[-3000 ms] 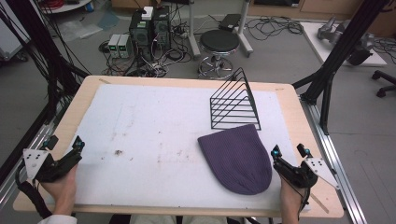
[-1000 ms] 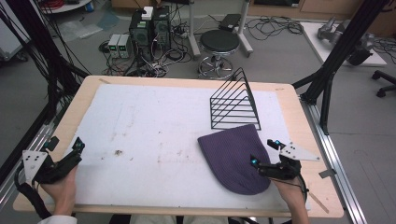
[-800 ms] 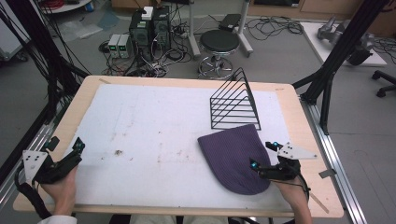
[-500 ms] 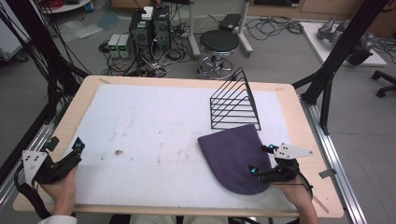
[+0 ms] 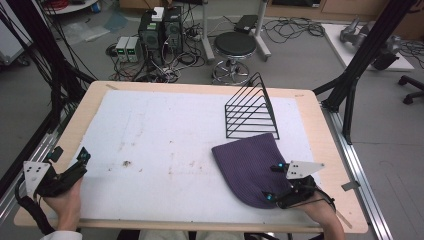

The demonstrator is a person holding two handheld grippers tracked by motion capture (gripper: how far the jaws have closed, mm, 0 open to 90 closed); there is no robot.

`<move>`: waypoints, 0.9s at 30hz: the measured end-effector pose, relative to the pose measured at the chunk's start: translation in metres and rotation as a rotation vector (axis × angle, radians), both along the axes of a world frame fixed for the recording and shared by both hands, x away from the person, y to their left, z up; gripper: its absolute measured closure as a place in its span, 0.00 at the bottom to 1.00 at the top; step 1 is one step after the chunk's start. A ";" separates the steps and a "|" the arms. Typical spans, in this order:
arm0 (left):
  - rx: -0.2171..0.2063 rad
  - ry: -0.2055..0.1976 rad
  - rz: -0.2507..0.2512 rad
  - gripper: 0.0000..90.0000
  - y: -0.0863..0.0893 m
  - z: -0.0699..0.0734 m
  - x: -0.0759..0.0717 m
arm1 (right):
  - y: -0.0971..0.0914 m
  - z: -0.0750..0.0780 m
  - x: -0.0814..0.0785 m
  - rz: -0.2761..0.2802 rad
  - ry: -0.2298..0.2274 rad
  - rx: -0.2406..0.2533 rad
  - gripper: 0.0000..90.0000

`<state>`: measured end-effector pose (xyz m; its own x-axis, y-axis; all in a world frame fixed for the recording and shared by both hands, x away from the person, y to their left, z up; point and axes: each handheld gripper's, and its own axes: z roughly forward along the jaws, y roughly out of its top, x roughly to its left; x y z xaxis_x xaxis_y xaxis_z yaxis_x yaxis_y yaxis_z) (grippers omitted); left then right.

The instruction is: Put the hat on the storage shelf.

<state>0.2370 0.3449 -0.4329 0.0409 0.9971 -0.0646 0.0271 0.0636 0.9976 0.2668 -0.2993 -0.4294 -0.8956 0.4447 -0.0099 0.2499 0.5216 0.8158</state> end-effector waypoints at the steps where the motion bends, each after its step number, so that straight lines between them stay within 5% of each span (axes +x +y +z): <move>1: 0.001 0.001 0.000 0.26 0.000 0.000 0.000 | 0.001 0.000 -0.001 0.040 0.007 0.000 0.11; 10: 0.000 0.001 -0.003 0.26 0.000 0.000 0.000 | 0.002 -0.001 -0.009 0.135 0.011 -0.050 0.11; 19: 0.000 0.004 -0.004 0.26 -0.001 0.000 0.000 | -0.002 0.008 -0.012 0.194 0.003 -0.166 0.11; 27: -0.002 0.004 -0.004 0.26 0.000 0.000 0.000 | 0.002 0.006 -0.012 0.278 0.047 -0.302 0.11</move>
